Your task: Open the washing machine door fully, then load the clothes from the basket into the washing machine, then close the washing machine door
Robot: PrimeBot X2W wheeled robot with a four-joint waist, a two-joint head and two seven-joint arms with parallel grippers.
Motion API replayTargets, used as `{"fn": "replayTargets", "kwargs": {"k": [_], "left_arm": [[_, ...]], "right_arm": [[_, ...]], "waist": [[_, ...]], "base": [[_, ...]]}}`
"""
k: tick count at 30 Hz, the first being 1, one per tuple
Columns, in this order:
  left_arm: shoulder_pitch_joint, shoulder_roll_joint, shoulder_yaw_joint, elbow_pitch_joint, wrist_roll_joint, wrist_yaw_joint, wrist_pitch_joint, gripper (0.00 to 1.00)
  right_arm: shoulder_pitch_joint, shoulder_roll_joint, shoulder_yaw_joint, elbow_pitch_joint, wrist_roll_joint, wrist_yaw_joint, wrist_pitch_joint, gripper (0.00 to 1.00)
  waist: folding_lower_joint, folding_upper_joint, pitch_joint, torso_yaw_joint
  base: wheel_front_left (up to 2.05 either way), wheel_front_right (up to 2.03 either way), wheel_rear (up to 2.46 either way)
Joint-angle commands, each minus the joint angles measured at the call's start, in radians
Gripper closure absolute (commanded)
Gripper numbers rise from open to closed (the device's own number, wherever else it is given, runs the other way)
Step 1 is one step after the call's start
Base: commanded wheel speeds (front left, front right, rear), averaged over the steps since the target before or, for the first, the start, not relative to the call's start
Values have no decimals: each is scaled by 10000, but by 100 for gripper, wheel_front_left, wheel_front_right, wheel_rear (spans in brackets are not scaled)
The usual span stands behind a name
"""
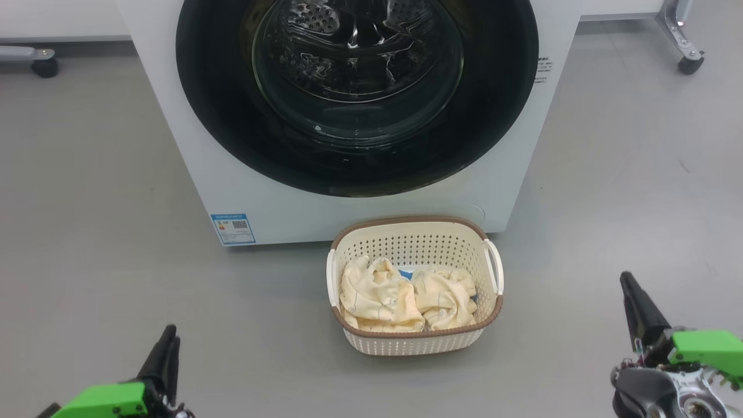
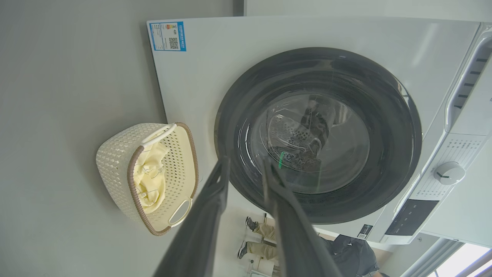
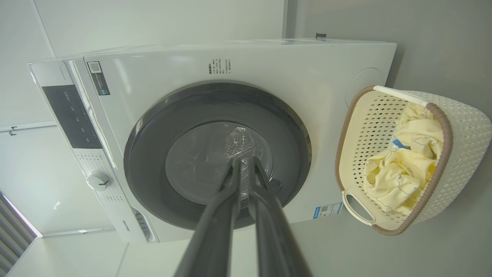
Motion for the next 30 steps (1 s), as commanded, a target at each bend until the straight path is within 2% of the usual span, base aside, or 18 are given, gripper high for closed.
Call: {"fn": "replayTargets", "kwargs": {"k": [1, 4, 17, 30], "left_arm": [[-16, 8, 9, -58, 0, 0, 0, 0], [261, -86, -74, 414, 1, 0, -3, 0], [153, -69, -255, 186, 166, -1, -380, 0], [1, -50, -328, -19, 535, -2, -787, 0]], "right_arm": [[-23, -13, -4, -46, 0, 0, -1, 0], [300, 98, 52, 430, -2, 0, -2, 0], [217, 76, 171, 187, -286, -3, -384, 0], [21, 52, 53, 89, -1199, -7, -796, 0]], "waist": [[0, -1, 0, 0], [0, -1, 1, 0], [0, -1, -39, -1], [0, -1, -108, 44]], "base": [[0, 0, 0], [0, 0, 0], [0, 0, 0], [0, 0, 0]]}}
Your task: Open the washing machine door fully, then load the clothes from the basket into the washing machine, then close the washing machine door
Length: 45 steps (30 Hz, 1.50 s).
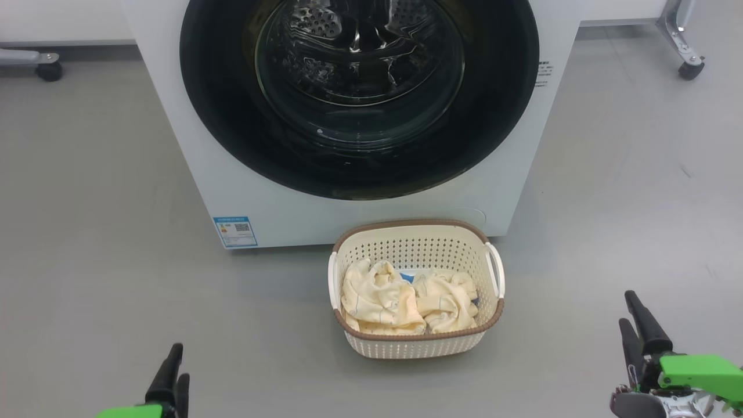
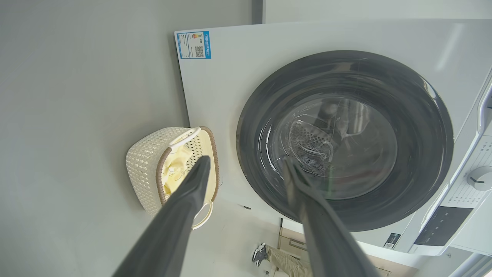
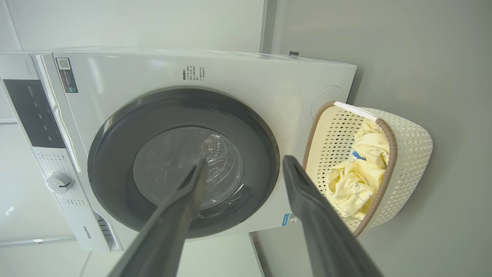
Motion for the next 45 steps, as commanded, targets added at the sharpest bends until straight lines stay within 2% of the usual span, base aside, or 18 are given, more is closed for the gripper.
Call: {"fn": "replayTargets", "kwargs": {"k": [1, 14, 27, 38, 45], "left_arm": [[-540, 119, 80, -379, 135, -4, -102, 0], [-693, 136, 119, -777, 711, -4, -480, 0], [-1015, 154, 54, -1440, 2010, -5, -857, 0], [-1119, 168, 66, -2011, 3720, -6, -1177, 0], [-1153, 178, 90, -2231, 5363, -6, -1381, 0]], "right_arm": [[-535, -78, -51, -360, -205, -7, -161, 0], [-788, -100, -174, -820, -1042, -10, -544, 0], [-1037, -122, -84, -1407, -1972, -13, -925, 0], [-1135, -140, 60, -2080, -3592, -16, -1249, 0], [-1164, -152, 287, -2188, -5501, -17, -1455, 0]], "waist": [[0, 0, -9, 6], [0, 0, -83, 111], [0, 0, -176, 266], [0, 0, -239, 334], [0, 0, -287, 358]], "base": [[0, 0, 0], [0, 0, 0], [0, 0, 0], [0, 0, 0], [0, 0, 0]]}}
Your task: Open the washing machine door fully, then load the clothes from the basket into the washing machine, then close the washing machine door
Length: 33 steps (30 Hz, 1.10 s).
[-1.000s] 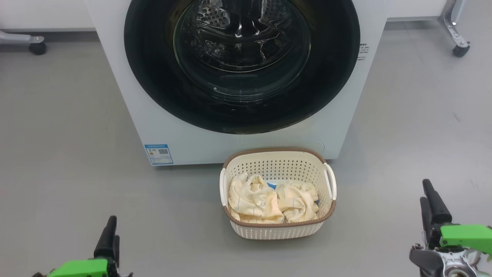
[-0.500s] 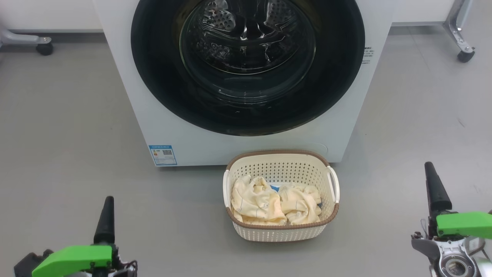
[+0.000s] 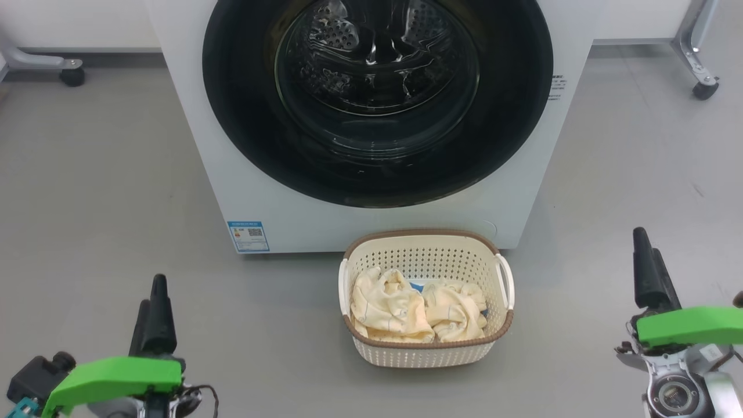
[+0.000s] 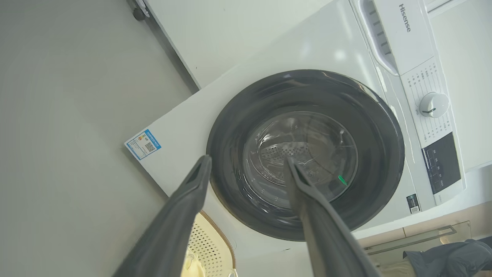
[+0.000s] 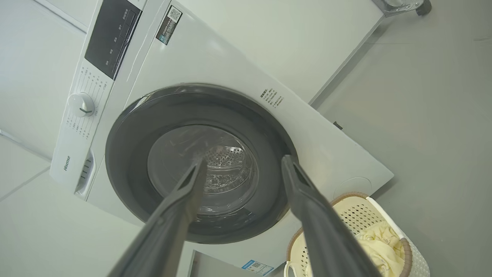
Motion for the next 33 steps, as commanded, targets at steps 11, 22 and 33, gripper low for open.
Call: {"fn": "replayTargets", "kwargs": {"k": [11, 22, 33], "left_arm": [[-534, 168, -111, -900, 3020, 204, -401, 0], [-505, 183, -728, -877, 5217, 542, -721, 0], [-649, 198, -1179, -572, 7597, 856, -1041, 0]], "right_arm": [[-721, -169, 354, -593, -2422, -20, -431, 0], [-820, -187, 567, -757, -4737, -22, -754, 0], [-907, -206, 822, -531, -6849, -25, -1078, 0]], "waist": [[0, 0, -42, 71], [0, 0, -60, 193], [0, 0, -44, 234]], "base": [[0, 0, 0], [0, 0, 0], [0, 0, 0]]}}
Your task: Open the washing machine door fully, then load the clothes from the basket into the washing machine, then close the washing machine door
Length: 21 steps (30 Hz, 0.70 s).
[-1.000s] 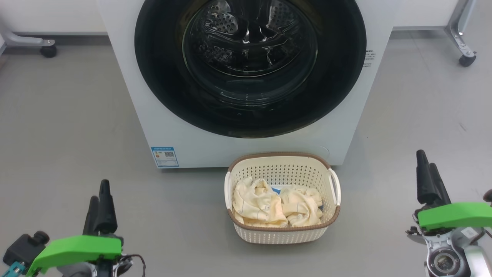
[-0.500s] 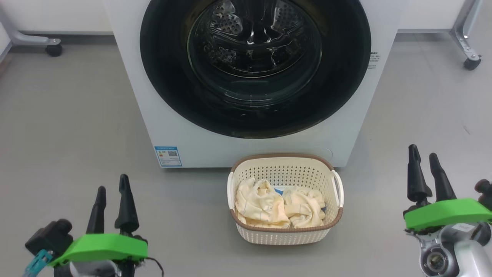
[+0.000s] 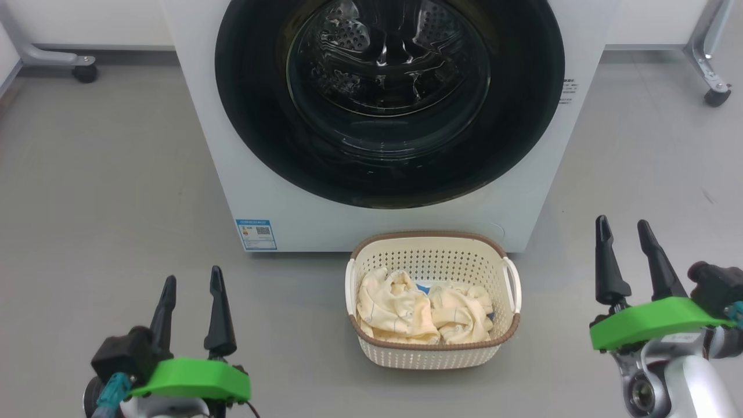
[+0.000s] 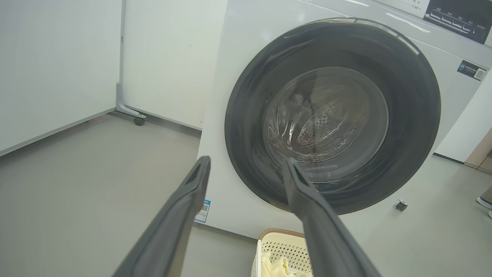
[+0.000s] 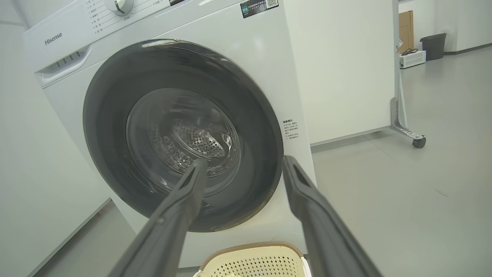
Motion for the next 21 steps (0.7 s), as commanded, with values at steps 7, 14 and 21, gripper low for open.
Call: {"fn": "replayTargets", "kwargs": {"k": [7, 14, 21], "left_arm": [[-672, 149, -125, 58, 1323, 166, -345, 0], [-797, 157, -303, 580, 2000, 308, -519, 0], [-924, 166, -482, 956, 2617, 412, -723, 0]], "right_arm": [[-708, -213, 366, 26, -1140, -27, -342, 0], [-800, -223, 561, 458, -1633, -28, -519, 0], [-912, -235, 607, 923, -2355, -30, -725, 0]], "waist": [[0, -1, -14, 30], [0, -1, -44, 42], [0, -1, -79, 76]], "base": [[0, 0, 0], [0, 0, 0], [0, 0, 0]]}}
